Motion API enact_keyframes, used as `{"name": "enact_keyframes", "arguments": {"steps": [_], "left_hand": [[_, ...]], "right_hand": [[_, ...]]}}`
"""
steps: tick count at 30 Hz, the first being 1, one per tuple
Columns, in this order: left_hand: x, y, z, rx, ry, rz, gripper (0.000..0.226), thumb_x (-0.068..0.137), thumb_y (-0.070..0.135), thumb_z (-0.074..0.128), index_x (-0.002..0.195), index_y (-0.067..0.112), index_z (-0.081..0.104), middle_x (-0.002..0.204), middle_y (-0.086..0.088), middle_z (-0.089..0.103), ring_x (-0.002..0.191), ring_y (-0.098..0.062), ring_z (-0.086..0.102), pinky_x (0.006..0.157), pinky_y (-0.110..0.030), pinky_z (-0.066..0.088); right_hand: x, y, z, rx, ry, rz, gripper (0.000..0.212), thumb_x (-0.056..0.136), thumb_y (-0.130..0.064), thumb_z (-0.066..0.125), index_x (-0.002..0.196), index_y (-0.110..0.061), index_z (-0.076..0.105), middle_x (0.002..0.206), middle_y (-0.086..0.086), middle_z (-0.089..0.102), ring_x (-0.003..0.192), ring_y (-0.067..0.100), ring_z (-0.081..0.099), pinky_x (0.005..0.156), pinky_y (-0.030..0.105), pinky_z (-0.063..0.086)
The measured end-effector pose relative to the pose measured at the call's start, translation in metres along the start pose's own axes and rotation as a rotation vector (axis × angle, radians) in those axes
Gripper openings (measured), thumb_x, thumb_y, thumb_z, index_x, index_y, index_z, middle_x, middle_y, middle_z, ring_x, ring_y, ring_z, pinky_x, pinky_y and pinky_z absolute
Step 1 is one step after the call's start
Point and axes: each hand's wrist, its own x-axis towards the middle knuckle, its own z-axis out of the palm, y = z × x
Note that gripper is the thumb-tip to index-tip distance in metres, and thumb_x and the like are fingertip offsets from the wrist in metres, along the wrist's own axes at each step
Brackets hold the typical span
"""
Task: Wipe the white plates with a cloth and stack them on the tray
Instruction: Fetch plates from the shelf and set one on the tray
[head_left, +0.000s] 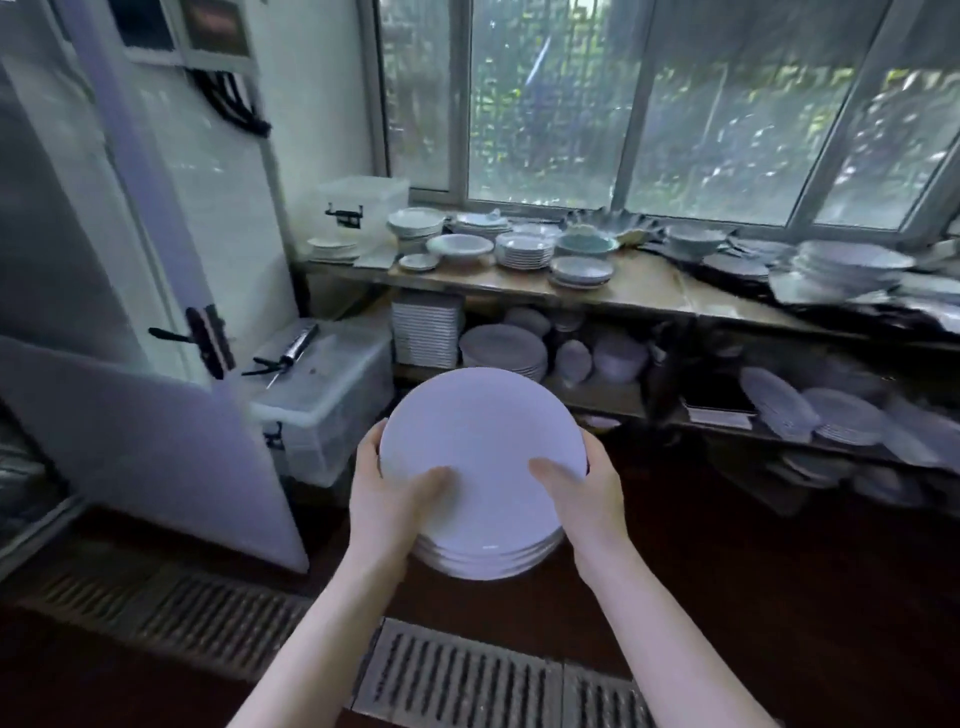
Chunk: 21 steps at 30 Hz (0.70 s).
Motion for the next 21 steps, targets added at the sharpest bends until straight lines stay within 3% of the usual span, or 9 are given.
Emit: {"name": "enact_keyframes", "arguments": {"steps": [2,7,11,17,21], "left_hand": [[0.027,-0.001,0.036,0.058,-0.092,0.024,0.091,0.058,0.036,0.075,0.143,0.029,0.044,0.13,0.012,0.061,0.121,-0.018,0.057,0.1,-0.044,0.049],[0.079,-0.006,0.132,0.126,-0.262,-0.013,0.085,0.058,0.036,0.073,0.138,0.036,0.044,0.116,0.025,0.06,0.116,-0.017,0.059,0.098,-0.043,0.05],[0.109,-0.017,0.211,0.117,-0.339,-0.052,0.079,0.057,0.037,0.071,0.131,0.039,0.044,0.111,0.025,0.06,0.111,-0.017,0.061,0.089,-0.041,0.052],[0.153,-0.031,0.345,0.107,-0.366,-0.067,0.083,0.055,0.034,0.073,0.134,0.035,0.046,0.111,0.023,0.059,0.114,-0.022,0.059,0.098,-0.048,0.051],[0.183,-0.028,0.429,0.124,-0.388,-0.061,0.084,0.056,0.029,0.074,0.136,0.029,0.05,0.117,0.017,0.063,0.115,-0.022,0.06,0.101,-0.052,0.049]], "right_hand": [[0.029,0.0,-0.016,-0.012,0.082,-0.003,0.051,0.08,-0.01,0.069,0.123,-0.034,0.058,0.111,-0.014,0.066,0.103,0.008,0.062,0.083,0.033,0.054],[0.095,0.007,-0.065,-0.001,0.228,0.026,0.052,0.076,-0.016,0.068,0.11,-0.052,0.056,0.101,-0.025,0.067,0.1,0.004,0.063,0.079,0.031,0.054],[0.155,0.017,-0.111,0.018,0.314,0.052,0.05,0.074,-0.018,0.069,0.109,-0.052,0.057,0.105,-0.019,0.068,0.1,0.007,0.063,0.077,0.031,0.054],[0.265,0.026,-0.196,-0.005,0.345,0.02,0.054,0.076,-0.015,0.069,0.123,-0.039,0.057,0.109,-0.012,0.068,0.103,0.013,0.064,0.084,0.04,0.057],[0.336,0.022,-0.247,-0.026,0.373,0.029,0.053,0.077,-0.013,0.068,0.124,-0.033,0.056,0.108,-0.009,0.066,0.101,0.014,0.063,0.083,0.038,0.055]]}}
